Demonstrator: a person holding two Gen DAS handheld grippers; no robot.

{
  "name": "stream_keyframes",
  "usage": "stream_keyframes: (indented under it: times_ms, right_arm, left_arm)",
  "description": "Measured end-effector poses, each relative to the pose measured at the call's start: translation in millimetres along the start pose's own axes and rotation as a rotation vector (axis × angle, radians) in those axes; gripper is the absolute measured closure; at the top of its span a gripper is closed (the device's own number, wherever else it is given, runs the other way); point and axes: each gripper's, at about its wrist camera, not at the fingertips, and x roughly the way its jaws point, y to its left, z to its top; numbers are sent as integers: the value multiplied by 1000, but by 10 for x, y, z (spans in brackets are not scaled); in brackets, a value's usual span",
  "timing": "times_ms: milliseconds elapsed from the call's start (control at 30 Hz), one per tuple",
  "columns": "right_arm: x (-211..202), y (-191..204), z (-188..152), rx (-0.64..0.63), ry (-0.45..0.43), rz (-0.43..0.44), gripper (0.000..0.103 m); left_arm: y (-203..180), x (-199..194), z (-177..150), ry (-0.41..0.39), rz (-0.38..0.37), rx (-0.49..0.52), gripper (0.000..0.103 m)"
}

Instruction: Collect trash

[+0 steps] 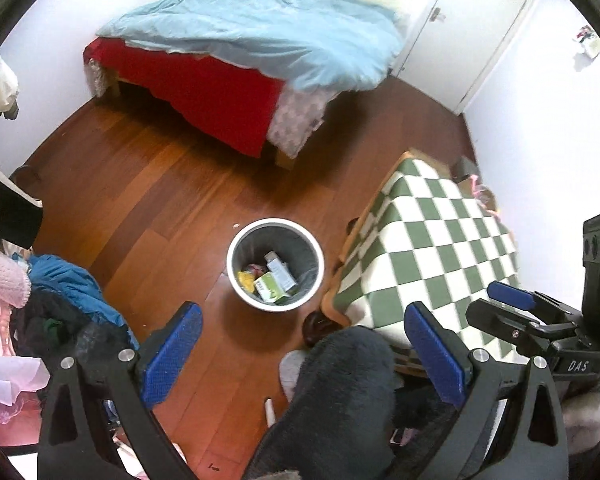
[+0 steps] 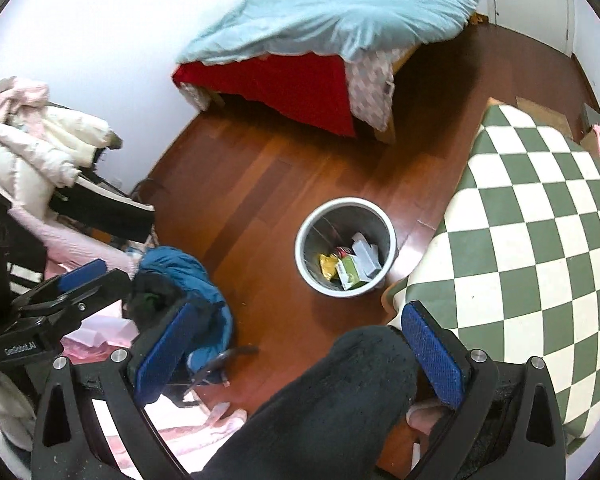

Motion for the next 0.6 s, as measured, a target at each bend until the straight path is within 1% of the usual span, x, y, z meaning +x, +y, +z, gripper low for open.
stream_keyframes:
  times_ms: [133, 267, 433, 600]
  right_arm:
    - [-306, 95, 12, -9, -25, 27, 0]
    - [-562, 179, 20, -17, -42, 66, 0]
    - [-719, 259, 17, -23, -46, 100, 0]
    - [-828, 352, -4, -41, -37, 133, 0]
  left_arm:
    - [-45, -233, -11, -29, -32, 9, 0]
    - [-68, -397, -32, -39, -65, 13, 0]
    - [-93, -587, -54, -53, -92, 20, 0]
    - [-128, -729, -57, -73, -97, 28, 0]
